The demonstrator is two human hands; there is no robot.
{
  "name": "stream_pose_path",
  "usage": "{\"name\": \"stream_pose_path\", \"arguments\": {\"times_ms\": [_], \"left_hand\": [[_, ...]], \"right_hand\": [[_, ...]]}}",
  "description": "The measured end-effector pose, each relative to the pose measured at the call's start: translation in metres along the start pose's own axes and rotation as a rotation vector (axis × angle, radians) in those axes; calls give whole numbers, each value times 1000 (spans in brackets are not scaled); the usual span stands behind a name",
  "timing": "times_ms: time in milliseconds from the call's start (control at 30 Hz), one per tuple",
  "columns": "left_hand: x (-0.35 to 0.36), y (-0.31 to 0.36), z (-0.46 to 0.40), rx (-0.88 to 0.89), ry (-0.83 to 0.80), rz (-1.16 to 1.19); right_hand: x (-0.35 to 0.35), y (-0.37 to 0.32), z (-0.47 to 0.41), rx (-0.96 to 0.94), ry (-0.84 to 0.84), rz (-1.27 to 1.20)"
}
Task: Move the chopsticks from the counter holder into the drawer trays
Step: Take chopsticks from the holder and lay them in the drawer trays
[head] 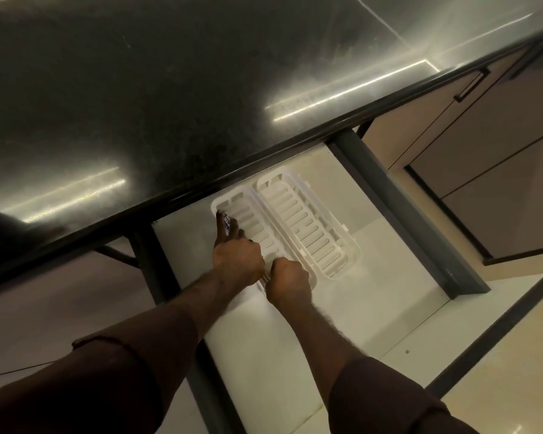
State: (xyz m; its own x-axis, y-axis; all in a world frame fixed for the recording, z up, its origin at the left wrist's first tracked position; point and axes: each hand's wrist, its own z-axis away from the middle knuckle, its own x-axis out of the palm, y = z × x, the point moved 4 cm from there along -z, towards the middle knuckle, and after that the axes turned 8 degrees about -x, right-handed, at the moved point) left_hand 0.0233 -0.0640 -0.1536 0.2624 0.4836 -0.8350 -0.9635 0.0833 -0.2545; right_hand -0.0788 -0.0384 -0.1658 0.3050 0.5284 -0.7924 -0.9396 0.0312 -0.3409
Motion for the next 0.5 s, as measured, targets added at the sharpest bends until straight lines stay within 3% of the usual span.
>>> {"name": "stream_pose_path", "arguments": {"times_ms": [133, 367, 500], "left_hand": [[-11, -4, 7, 10, 43, 36], [-86, -24, 50, -17, 352, 340], [-136, -51, 99, -8, 483, 732]], "right_hand": [[-13, -3, 12, 2, 19, -51], [-98, -31, 54, -50, 306, -205], [-159, -61, 102, -145, 439, -271]]}}
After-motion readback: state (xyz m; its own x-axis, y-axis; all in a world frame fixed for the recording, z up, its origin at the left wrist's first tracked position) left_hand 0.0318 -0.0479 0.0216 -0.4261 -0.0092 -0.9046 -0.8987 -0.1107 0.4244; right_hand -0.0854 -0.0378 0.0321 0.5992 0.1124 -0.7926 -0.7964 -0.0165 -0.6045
